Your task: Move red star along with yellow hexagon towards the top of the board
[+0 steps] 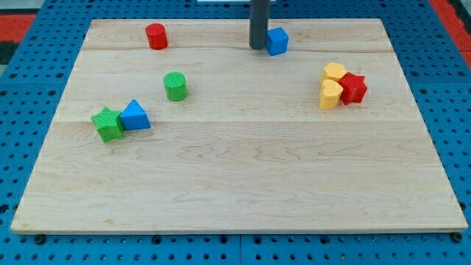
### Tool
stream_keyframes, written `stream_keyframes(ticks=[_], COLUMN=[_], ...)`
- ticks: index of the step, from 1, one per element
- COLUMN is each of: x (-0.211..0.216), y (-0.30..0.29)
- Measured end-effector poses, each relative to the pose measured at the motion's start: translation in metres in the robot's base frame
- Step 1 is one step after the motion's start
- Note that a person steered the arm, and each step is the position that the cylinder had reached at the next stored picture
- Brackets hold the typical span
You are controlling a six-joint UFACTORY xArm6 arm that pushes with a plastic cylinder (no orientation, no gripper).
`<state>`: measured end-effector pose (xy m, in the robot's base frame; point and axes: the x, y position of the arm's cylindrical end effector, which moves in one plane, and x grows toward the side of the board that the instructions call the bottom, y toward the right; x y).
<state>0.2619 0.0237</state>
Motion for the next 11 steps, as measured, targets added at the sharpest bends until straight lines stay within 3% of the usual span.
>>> stream_keyframes(ticks=[1, 3, 4, 6, 7, 9, 11], x=[0.025, 0.151, 0.185, 0.184, 0.161, 0.122, 0.118], y=[0.005, 0.039, 0.037, 0.171, 0.194, 0.137, 0.145])
